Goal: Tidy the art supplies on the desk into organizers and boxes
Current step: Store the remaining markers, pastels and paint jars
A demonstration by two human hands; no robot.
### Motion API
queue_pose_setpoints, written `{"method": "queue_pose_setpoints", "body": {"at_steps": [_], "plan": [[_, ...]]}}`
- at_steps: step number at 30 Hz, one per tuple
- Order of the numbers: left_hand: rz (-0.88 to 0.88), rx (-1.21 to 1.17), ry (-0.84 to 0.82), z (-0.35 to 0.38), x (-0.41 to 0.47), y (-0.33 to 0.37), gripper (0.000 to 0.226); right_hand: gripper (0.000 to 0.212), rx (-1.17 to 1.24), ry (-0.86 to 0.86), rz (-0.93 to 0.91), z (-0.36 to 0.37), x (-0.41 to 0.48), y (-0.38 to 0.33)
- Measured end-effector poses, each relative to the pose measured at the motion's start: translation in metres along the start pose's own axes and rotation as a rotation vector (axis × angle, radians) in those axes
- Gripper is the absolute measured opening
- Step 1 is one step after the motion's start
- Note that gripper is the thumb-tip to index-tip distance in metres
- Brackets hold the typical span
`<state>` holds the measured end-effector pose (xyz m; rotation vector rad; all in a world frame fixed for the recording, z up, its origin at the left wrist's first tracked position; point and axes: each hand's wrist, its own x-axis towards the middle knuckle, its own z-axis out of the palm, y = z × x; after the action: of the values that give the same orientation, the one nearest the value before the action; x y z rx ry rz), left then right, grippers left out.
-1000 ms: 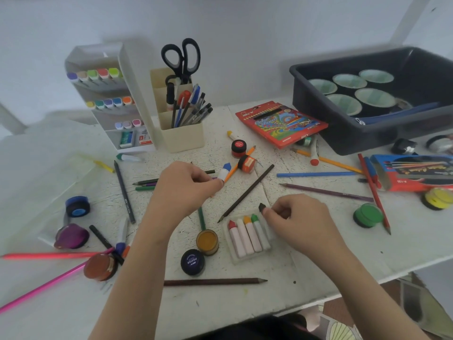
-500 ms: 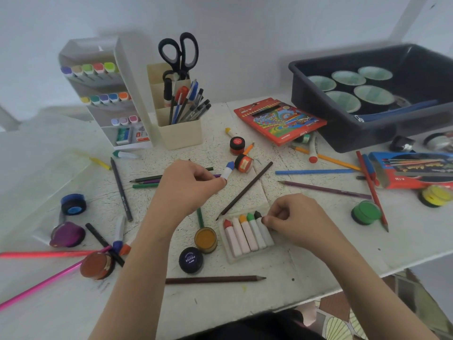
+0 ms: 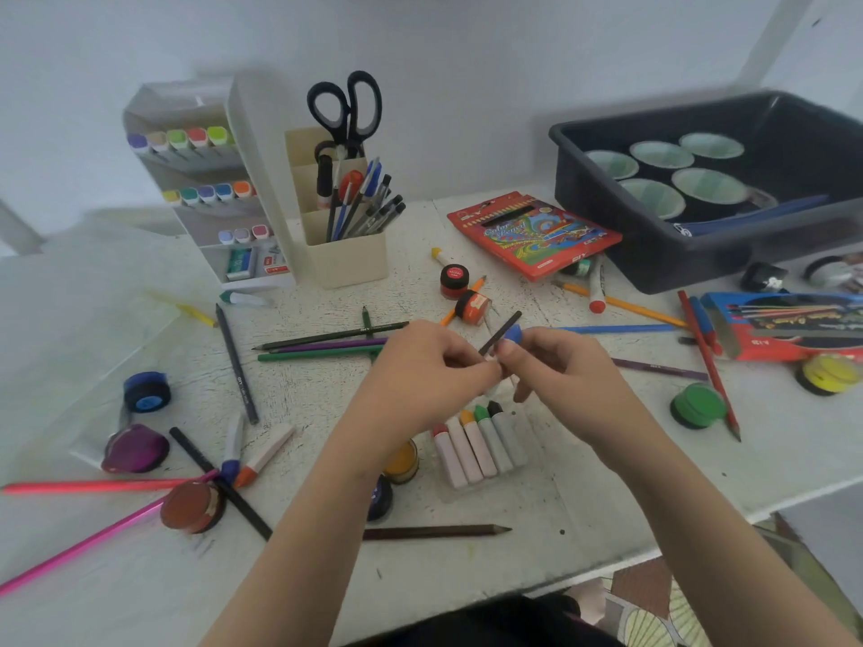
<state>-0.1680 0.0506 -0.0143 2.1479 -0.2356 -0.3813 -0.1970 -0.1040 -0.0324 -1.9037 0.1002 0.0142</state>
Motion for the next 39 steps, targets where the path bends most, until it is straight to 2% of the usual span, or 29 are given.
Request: {"method": "queue_pose_setpoints", "body": {"at_steps": [4, 6, 8, 10, 12, 15, 18, 28, 39], "plan": [[0.071, 0.041, -0.017, 0.007, -0.003, -0.003, 0.016, 0.009, 0.005, 0.01, 0.04, -0.008, 0.001, 0.003], [0.091, 0.072, 0.033, 0.003, -0.005, -0.009, 0.012, 0.006, -0.133, 0.0, 0.072, -0.014, 0.001, 0.007], [0.121, 0.121, 0.075, -0.002, -0.007, -0.015, 0.012, 0.014, -0.333, -0.021, 0.117, -0.016, -0.002, 0.015], [0.126, 0.181, 0.038, -0.007, -0.011, -0.021, 0.013, 0.02, -0.474, -0.045, 0.148, -0.014, -0.006, 0.021], [0.136, 0.285, -0.038, -0.006, -0.015, -0.023, 0.022, 0.022, -0.535, -0.044, 0.151, -0.01, -0.008, 0.025], [0.211, 0.601, -0.054, 0.005, -0.019, -0.025, 0.046, 0.019, -0.571, -0.03, 0.129, -0.009, -0.007, 0.026], [0.271, 0.783, -0.058, 0.015, -0.02, -0.024, 0.047, 0.013, -0.564, -0.086, 0.145, -0.011, -0.006, 0.024], [0.286, 0.799, -0.068, 0.018, -0.019, -0.027, 0.042, 0.015, -0.504, -0.104, 0.142, -0.012, -0.005, 0.03], [0.271, 0.757, -0.08, 0.019, -0.018, -0.027, 0.037, 0.018, -0.571, -0.172, 0.135, -0.014, 0.001, 0.032]]}}
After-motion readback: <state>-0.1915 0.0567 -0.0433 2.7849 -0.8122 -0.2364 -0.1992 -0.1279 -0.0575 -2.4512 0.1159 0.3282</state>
